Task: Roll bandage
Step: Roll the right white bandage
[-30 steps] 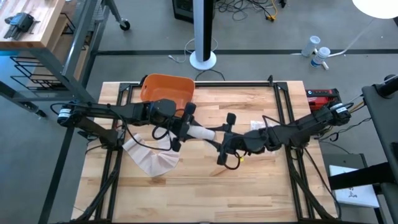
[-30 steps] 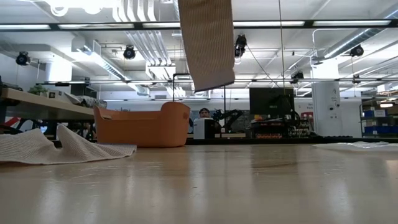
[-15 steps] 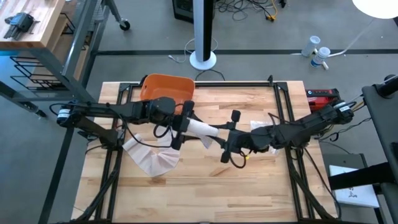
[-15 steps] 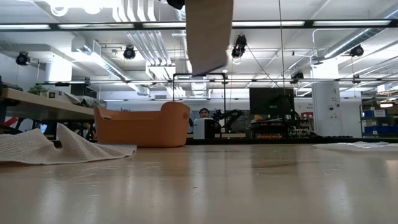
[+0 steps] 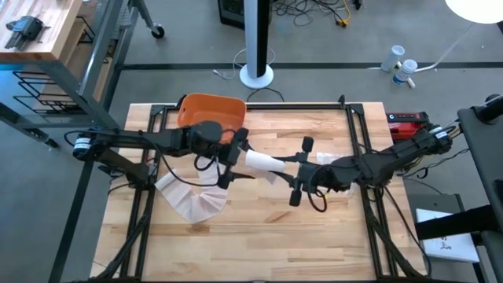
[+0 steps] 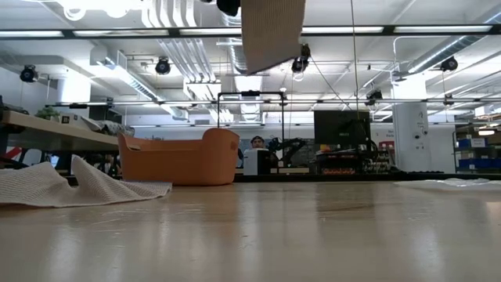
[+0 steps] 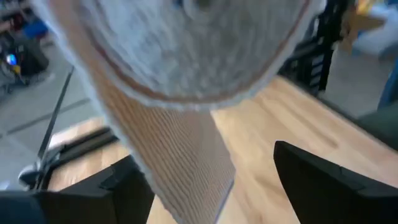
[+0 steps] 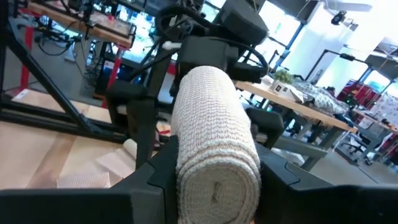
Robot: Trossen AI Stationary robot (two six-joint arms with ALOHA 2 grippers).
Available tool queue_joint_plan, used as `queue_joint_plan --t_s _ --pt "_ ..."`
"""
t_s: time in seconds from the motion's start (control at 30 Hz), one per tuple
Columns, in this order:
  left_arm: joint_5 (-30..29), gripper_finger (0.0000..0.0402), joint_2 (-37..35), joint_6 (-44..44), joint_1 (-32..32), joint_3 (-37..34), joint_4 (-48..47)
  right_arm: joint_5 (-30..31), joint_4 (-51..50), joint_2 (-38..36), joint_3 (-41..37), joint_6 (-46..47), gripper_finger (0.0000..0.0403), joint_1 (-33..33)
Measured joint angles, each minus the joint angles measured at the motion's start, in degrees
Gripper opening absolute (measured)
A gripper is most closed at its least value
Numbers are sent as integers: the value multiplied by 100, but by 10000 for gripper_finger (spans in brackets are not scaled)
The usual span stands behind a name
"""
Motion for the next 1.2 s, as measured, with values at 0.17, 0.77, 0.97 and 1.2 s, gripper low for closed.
queue_joint_plan --t_s 0.17,0.77,0.97,1.2 --pt "225 296 6 -119 109 -546 1121 -11 -14 -9 0 -38 128 14" --pt "286 299 -146 139 261 -959 1862 -304 -322 -9 0 198 129 289" --pt "296 304 -153 243 75 -961 1771 -293 -324 -10 0 262 130 289" --pt "370 316 -155 262 -4 -962 1684 -294 -454 -14 0 321 126 289"
